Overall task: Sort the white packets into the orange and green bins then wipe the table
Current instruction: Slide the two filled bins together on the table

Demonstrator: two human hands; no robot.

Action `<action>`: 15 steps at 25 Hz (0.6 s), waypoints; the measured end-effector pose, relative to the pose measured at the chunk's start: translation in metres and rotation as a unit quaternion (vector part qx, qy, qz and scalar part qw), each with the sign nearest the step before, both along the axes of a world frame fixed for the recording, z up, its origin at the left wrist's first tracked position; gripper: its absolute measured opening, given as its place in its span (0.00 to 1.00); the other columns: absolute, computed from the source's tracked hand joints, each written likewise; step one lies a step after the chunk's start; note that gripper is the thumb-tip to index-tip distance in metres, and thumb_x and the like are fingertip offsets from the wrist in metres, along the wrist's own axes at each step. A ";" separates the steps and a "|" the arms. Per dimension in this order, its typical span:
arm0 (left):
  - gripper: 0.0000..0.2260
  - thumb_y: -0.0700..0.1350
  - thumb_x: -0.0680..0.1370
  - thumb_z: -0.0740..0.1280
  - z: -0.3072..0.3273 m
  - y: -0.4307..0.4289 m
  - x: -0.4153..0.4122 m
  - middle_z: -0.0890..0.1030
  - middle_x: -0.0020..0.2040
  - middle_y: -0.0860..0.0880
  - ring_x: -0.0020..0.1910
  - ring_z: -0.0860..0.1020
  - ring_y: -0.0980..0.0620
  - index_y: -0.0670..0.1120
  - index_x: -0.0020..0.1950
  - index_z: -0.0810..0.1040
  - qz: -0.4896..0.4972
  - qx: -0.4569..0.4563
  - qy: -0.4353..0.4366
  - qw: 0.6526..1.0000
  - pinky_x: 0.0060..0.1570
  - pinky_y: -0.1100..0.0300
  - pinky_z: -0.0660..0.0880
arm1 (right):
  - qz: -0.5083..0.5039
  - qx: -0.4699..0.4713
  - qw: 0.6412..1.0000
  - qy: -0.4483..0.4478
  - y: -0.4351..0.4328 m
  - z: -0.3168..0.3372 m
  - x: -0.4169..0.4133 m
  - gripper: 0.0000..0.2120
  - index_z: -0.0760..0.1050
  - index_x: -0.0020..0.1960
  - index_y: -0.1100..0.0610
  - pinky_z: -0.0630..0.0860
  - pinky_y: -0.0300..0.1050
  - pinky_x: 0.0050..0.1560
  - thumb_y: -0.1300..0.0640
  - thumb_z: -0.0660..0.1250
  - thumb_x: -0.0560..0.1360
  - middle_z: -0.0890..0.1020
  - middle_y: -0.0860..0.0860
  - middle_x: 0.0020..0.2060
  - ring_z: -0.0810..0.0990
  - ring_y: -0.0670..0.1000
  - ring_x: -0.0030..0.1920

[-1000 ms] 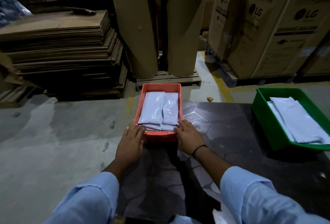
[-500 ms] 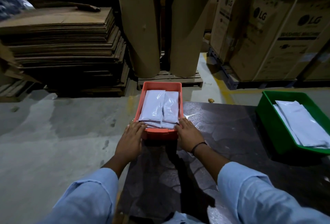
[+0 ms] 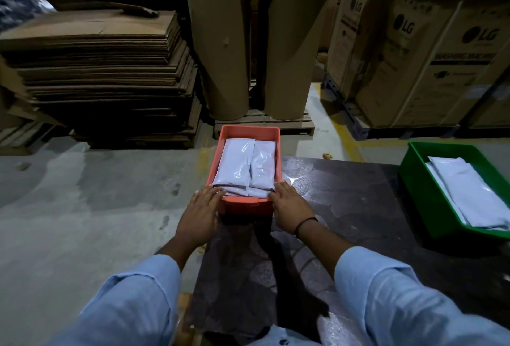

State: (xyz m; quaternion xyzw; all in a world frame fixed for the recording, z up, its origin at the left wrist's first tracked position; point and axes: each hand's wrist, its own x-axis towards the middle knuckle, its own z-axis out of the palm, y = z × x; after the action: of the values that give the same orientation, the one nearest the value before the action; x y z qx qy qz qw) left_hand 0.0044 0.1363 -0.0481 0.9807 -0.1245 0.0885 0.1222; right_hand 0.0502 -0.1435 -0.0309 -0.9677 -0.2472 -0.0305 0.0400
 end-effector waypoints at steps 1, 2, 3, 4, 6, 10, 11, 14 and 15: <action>0.28 0.45 0.75 0.57 0.001 0.000 0.001 0.69 0.75 0.47 0.77 0.63 0.45 0.48 0.76 0.67 0.000 0.001 -0.001 1.000 0.78 0.43 0.58 | 0.000 -0.001 1.000 0.001 0.000 0.001 0.000 0.22 0.74 0.64 0.58 0.63 0.58 0.74 0.52 0.64 0.72 0.71 0.63 0.68 0.67 0.65 0.71; 0.28 0.46 0.74 0.57 0.001 0.000 0.001 0.69 0.75 0.47 0.77 0.64 0.44 0.48 0.76 0.67 0.000 0.000 -0.001 1.000 0.78 0.43 0.57 | -0.001 -0.003 1.000 -0.002 0.000 0.001 -0.001 0.22 0.74 0.64 0.58 0.63 0.58 0.74 0.52 0.65 0.72 0.71 0.63 0.69 0.67 0.65 0.71; 0.27 0.46 0.75 0.57 0.002 -0.002 0.001 0.69 0.75 0.47 0.77 0.64 0.44 0.48 0.75 0.68 0.000 -0.006 -0.002 1.000 0.78 0.44 0.56 | -0.002 -0.006 1.000 -0.008 0.001 0.001 -0.002 0.23 0.74 0.65 0.59 0.62 0.59 0.75 0.53 0.65 0.72 0.71 0.63 0.69 0.66 0.65 0.71; 0.27 0.48 0.76 0.57 0.003 -0.004 0.001 0.68 0.76 0.47 0.77 0.64 0.43 0.48 0.75 0.68 0.001 -0.013 -0.005 1.000 0.78 0.44 0.56 | -0.005 -0.008 1.000 -0.015 0.002 0.000 -0.004 0.24 0.73 0.66 0.59 0.61 0.60 0.75 0.54 0.65 0.72 0.70 0.64 0.71 0.66 0.66 0.72; 0.26 0.53 0.78 0.56 0.004 -0.011 0.003 0.65 0.78 0.46 0.78 0.61 0.43 0.50 0.77 0.66 0.004 -0.022 -0.009 1.000 0.78 0.44 0.55 | -0.012 -0.008 1.000 -0.023 0.004 -0.005 -0.009 0.26 0.69 0.70 0.59 0.58 0.62 0.76 0.55 0.64 0.73 0.67 0.64 0.73 0.63 0.67 0.74; 0.31 0.65 0.81 0.49 0.000 -0.026 0.005 0.57 0.82 0.46 0.81 0.55 0.44 0.52 0.80 0.60 0.020 -0.029 0.016 0.999 0.79 0.42 0.52 | -0.010 -0.016 1.000 0.002 0.009 -0.013 -0.017 0.31 0.60 0.77 0.58 0.51 0.59 0.77 0.53 0.62 0.76 0.59 0.61 0.78 0.54 0.65 0.78; 0.32 0.67 0.81 0.48 0.000 -0.029 0.005 0.56 0.82 0.46 0.81 0.54 0.44 0.52 0.81 0.58 0.029 -0.038 0.015 0.999 0.79 0.41 0.51 | -0.011 -0.010 1.000 0.004 0.009 -0.012 -0.017 0.31 0.58 0.78 0.58 0.50 0.58 0.78 0.53 0.61 0.77 0.58 0.60 0.78 0.52 0.64 0.79; 0.32 0.67 0.81 0.50 0.008 -0.046 0.009 0.52 0.83 0.47 0.82 0.51 0.47 0.52 0.81 0.58 0.036 -0.070 -0.018 0.997 0.79 0.44 0.51 | -0.012 0.020 1.000 -0.008 0.004 -0.005 -0.018 0.30 0.57 0.78 0.58 0.51 0.58 0.78 0.55 0.59 0.77 0.58 0.60 0.78 0.53 0.63 0.79; 0.32 0.67 0.81 0.50 0.011 -0.055 0.011 0.52 0.83 0.47 0.82 0.51 0.47 0.51 0.80 0.59 0.024 -0.074 -0.028 0.997 0.79 0.45 0.51 | -0.014 0.033 0.999 -0.015 0.001 -0.003 -0.019 0.30 0.58 0.78 0.58 0.53 0.59 0.78 0.55 0.57 0.77 0.59 0.61 0.78 0.54 0.63 0.79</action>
State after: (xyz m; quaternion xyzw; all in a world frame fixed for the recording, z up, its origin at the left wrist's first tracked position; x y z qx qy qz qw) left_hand 0.0157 0.0816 -0.0373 0.9687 -0.0973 0.1276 0.1892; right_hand 0.0308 -0.1429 -0.0338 -0.9685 -0.2335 -0.0534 0.0683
